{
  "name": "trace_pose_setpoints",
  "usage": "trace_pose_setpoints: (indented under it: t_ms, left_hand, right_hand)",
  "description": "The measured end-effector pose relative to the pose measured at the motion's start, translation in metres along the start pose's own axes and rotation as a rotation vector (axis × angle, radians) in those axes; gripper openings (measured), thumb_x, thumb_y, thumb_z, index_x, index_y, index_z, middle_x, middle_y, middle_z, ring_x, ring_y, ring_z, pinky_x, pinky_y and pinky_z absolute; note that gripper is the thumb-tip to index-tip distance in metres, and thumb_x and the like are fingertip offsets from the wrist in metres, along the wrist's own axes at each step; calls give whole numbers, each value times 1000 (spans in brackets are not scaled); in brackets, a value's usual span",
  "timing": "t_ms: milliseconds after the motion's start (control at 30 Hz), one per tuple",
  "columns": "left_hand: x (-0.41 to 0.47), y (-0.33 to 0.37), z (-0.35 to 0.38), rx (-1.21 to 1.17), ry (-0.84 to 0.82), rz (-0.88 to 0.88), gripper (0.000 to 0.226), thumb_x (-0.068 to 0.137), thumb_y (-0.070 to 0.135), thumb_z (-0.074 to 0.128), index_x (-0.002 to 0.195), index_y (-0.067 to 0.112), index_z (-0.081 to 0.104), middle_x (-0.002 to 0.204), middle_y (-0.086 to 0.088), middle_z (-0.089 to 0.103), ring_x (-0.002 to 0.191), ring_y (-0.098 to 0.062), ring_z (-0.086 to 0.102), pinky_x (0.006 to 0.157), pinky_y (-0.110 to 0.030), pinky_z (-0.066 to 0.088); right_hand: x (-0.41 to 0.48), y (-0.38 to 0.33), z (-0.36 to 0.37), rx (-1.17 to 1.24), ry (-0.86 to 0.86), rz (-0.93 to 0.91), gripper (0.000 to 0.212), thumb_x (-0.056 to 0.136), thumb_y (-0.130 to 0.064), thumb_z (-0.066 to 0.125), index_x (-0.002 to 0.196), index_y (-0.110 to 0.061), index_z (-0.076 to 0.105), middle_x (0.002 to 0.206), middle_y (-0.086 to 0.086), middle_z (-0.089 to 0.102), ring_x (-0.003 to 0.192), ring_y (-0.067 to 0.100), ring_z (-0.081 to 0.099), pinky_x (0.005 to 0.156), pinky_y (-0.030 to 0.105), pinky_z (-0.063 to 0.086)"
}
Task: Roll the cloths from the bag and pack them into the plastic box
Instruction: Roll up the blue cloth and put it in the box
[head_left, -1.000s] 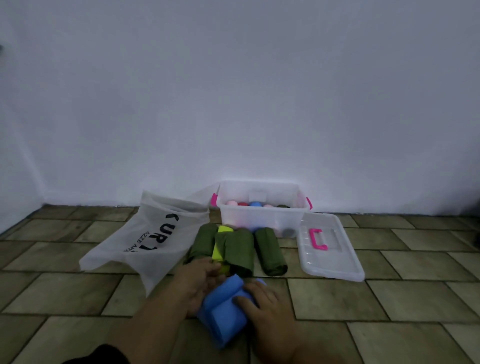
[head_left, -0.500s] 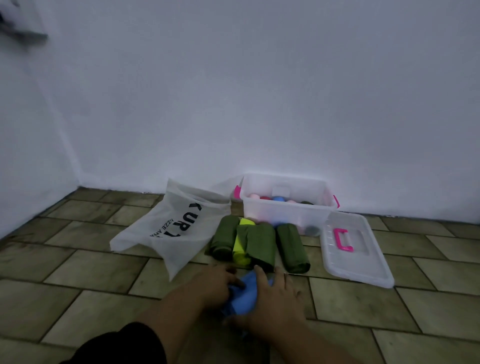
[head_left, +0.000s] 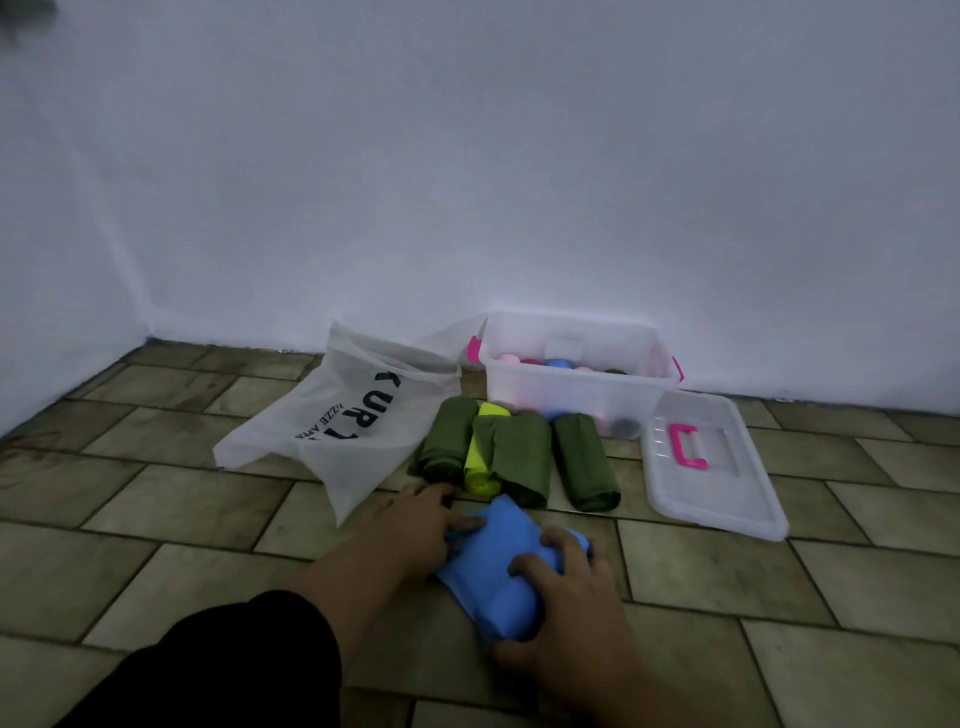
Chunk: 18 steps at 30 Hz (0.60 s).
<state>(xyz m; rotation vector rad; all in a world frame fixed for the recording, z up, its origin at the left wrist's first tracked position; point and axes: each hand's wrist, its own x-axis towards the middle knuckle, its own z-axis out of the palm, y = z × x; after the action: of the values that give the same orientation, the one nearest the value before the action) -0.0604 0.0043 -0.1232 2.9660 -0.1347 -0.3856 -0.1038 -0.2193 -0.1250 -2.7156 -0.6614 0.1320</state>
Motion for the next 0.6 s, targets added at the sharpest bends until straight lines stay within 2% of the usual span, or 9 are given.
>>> trace_pose_setpoints:
  t_ms: [167, 300, 367, 467, 533, 600]
  left_hand:
    - [-1, 1, 0, 21, 2, -10, 43, 95, 39, 47, 134, 54, 40, 156, 3, 20, 138, -30, 20, 114, -43, 22]
    - [-8, 9, -1, 27, 28, -29, 43, 96, 37, 43, 137, 50, 40, 156, 1, 21, 137, -29, 21, 113, -44, 24]
    - [-17, 18, -1, -13, 149, -44, 45, 94, 33, 44, 137, 45, 43, 154, 0, 24, 136, -27, 25, 110, -43, 29]
    - [-35, 41, -5, -255, 398, -40, 52, 86, 22, 49, 136, 34, 44, 143, 0, 37, 122, -19, 41, 100, -34, 40]
    - [-49, 61, -6, -447, 313, 24, 62, 80, 16, 54, 137, 35, 38, 135, 4, 41, 111, -14, 48, 91, -29, 45]
    - [-62, 77, -3, -498, 117, 49, 70, 80, 18, 59, 140, 37, 28, 136, 6, 40, 113, -15, 50, 90, -27, 45]
  right_hand:
    - [4, 4, -15, -121, -118, 3, 85, 49, -86, 46, 126, -55, 30, 149, -12, 18, 129, 28, 22, 102, 47, 32]
    - [0, 6, -21, -137, -179, 8, 89, 53, -82, 50, 134, -56, 23, 153, -11, 13, 131, 29, 20, 106, 46, 31]
    - [-2, 0, -20, -143, -197, 33, 92, 57, -83, 52, 138, -54, 20, 154, -10, 10, 132, 31, 17, 108, 46, 30]
    - [-5, -7, -16, -151, -211, 92, 92, 64, -82, 51, 141, -52, 11, 154, -4, 10, 132, 33, 19, 107, 47, 30]
    - [-7, -10, -15, -182, -211, 91, 84, 74, -74, 50, 143, -49, 9, 153, 0, 14, 129, 32, 26, 106, 45, 32]
    - [-9, -12, -19, -234, -204, 69, 77, 82, -59, 51, 146, -44, 11, 150, 3, 22, 121, 30, 37, 101, 41, 36]
